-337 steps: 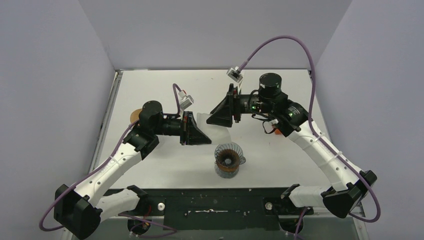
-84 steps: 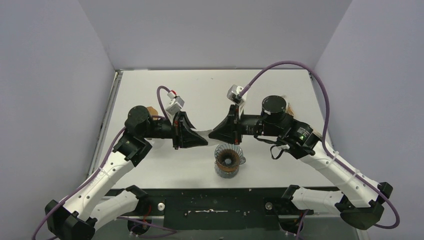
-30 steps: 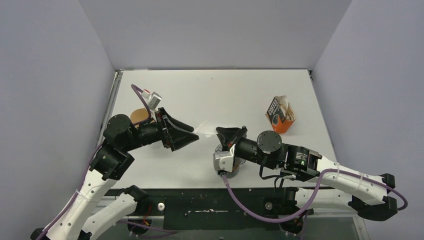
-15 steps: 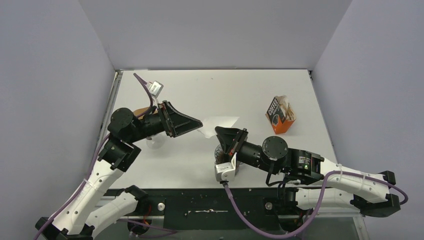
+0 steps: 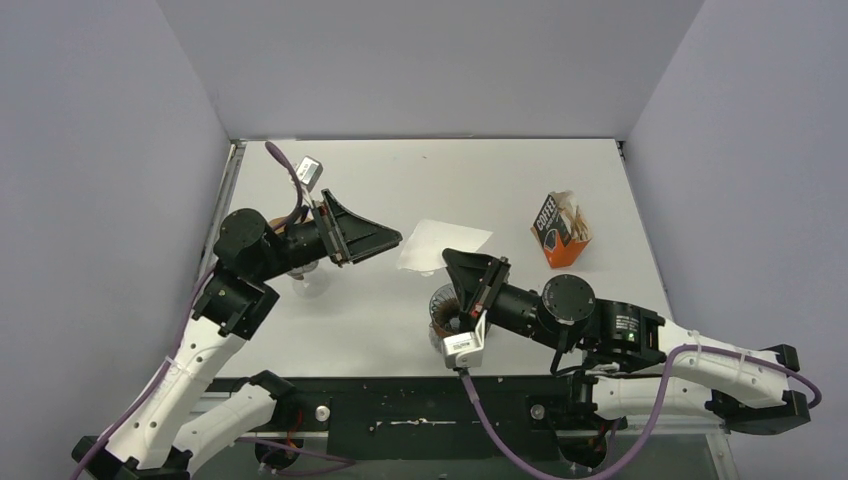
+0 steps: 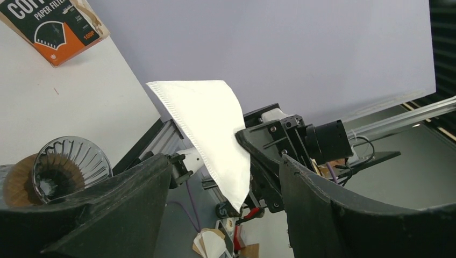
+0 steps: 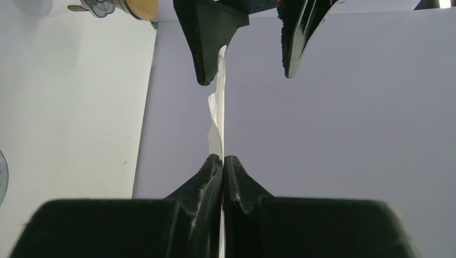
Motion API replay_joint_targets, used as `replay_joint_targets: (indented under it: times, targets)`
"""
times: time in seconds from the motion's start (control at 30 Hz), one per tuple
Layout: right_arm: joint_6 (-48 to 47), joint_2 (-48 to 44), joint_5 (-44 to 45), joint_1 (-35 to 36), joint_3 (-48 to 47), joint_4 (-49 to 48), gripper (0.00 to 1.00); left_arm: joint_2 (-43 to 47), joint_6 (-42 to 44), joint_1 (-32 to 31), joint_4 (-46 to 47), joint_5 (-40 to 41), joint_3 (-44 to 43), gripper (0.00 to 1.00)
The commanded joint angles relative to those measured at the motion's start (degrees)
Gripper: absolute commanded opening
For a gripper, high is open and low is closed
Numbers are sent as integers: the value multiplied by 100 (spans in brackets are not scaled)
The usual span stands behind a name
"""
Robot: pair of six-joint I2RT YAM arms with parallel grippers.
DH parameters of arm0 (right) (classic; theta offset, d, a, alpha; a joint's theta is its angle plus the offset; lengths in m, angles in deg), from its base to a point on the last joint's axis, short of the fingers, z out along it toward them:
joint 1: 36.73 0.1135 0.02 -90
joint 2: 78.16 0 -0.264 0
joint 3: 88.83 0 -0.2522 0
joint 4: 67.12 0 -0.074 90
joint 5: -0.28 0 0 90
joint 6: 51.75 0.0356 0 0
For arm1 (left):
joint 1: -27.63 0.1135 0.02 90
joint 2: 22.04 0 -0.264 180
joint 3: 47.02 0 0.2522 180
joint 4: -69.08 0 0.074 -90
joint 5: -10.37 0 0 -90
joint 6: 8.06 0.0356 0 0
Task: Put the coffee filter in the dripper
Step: Place the coffee filter in the coffee dripper.
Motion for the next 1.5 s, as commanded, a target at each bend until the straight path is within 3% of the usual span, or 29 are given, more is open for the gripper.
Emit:
replay_joint_targets:
  times: [0.0,0.4,0.53,0.93,1.17,1.37,1.47]
  targets:
    - [-174,-213,-147,60,-270,-35,0,-69,-485,47,257,106,0,70]
    - [-329,-289,-1148,60,-385,9,0,-355,-1226,55,1307,-227,252,70]
    - [-320,-230,-1504,62,-438,-5,0,-423,-1625,56,1825,-447,423,65]
    - [-618,7,-1547,60,-464,134,0,-446,-2613,57,2625,-842,852,39]
    - [-726,193,-1432,60,-411,73,0,-444,-2882,56,2767,-1050,921,30]
    - [-716,283,-1397,60,-410,27,0,-423,-3054,56,2969,-1139,1074,2]
    - [-687,295,-1365,60,-410,36,0,-425,-3184,69,3194,-1127,1189,0]
